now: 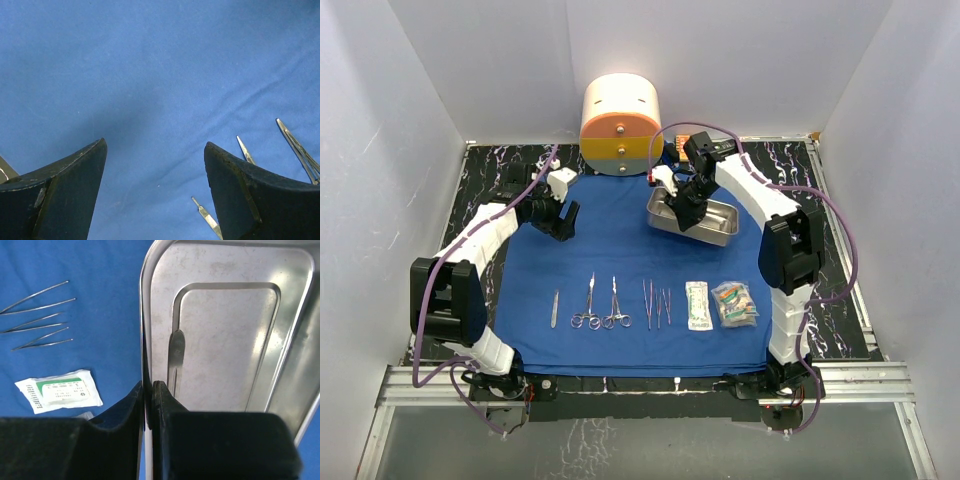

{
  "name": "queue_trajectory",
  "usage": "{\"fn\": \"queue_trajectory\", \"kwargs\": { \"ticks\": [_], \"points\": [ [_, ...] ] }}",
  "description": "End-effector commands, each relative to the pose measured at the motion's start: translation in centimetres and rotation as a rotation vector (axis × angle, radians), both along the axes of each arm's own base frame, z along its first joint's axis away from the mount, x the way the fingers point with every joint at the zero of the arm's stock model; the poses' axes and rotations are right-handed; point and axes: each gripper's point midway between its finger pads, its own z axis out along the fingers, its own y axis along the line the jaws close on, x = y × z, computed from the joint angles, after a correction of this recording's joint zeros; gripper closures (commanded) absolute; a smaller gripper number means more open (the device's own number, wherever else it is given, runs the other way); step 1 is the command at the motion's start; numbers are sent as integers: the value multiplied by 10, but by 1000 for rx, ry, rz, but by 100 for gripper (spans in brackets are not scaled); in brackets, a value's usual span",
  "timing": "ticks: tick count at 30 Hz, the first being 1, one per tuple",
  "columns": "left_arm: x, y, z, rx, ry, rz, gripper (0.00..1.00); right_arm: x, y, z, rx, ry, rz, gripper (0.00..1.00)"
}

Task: Open and lay out the surgical kit
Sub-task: Adjust the container in the surgical kit.

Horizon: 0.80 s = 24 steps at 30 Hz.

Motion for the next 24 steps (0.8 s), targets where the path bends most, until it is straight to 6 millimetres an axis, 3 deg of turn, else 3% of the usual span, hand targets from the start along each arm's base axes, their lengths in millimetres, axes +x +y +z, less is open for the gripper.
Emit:
{"fn": "queue_trajectory", "kwargs": {
  "ticks": [1,4,9,17,24],
  "points": [
    [-1,-2,19,-37,-43,-7,22,7,9,32,61,-97,8,100],
    [-2,-2,20,-37,-47,-6,22,32,-6,6,-115,-206,-78,100],
    [-3,-1,19,-39,-45,-4,22,58,-9,-2,-153,-415,-62,100],
    [-2,-1,19,-44,-42,-1,22,55,3,-27,-160,-426,64,100],
    [-1,-1,16,-47,-36,1,22,47,-1,-52,-251,-490,120,100]
  ]
}}
